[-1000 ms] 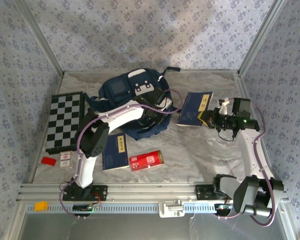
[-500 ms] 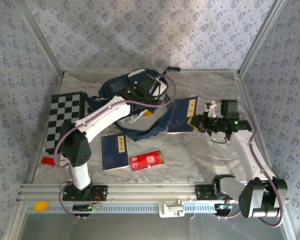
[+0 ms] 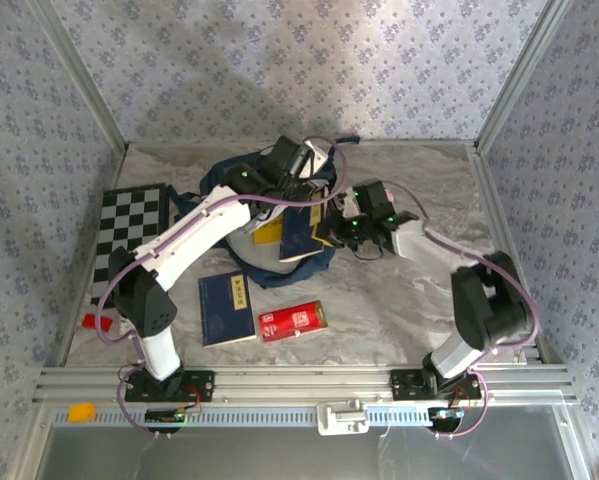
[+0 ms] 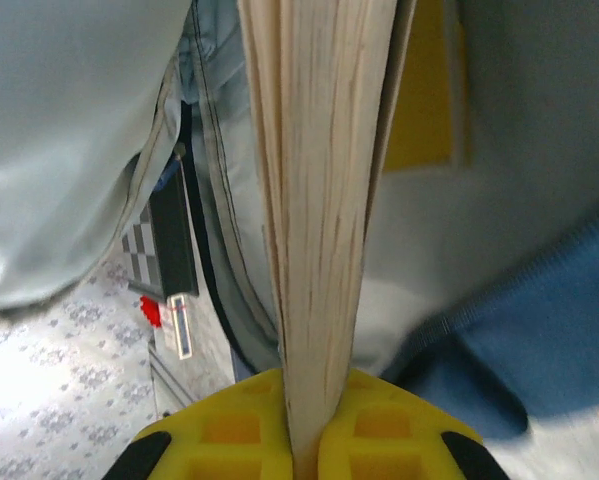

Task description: Pack the student bag

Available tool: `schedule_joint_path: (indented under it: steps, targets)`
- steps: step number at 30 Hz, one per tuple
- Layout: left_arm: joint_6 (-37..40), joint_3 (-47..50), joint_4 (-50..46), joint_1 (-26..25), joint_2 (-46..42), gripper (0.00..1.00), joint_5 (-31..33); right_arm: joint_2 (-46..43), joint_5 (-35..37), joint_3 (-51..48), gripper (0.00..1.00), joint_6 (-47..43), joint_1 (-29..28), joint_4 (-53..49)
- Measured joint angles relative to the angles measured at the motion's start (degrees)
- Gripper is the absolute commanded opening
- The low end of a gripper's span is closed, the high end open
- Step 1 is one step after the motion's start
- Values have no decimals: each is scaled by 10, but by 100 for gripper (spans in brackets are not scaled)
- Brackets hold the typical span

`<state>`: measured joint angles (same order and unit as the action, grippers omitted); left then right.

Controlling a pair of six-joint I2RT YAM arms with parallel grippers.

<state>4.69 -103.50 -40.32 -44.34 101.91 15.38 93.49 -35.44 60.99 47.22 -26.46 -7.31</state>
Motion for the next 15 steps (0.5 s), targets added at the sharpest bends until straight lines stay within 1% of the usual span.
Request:
schedule_joint_path:
  steps: [3,5,7,8,9,10,11,12,15]
  targets:
    - [-4,-1,1,4,0,0,7,75,17,55,0,4,-17,32]
    - [-14,-1,4,10,0,0,5,126,32,99,8,1,-24,34]
    - [-30,-1,7,22,0,0,-2,163,42,129,14,0,-27,40]
    - [-39,-1,9,31,0,0,-9,180,44,140,19,-1,-27,45]
    - [-45,-1,11,37,0,0,-13,192,47,148,27,-2,-27,46]
    - [-51,-1,15,43,0,0,-21,201,51,152,37,-8,-26,46]
    - [-55,0,20,49,0,0,-27,204,59,154,45,-16,-26,43]
    - [-58,2,25,51,-1,0,-31,204,65,154,49,-25,-26,37]
    - [-63,4,29,52,-1,0,-41,197,93,157,53,-54,-25,7]
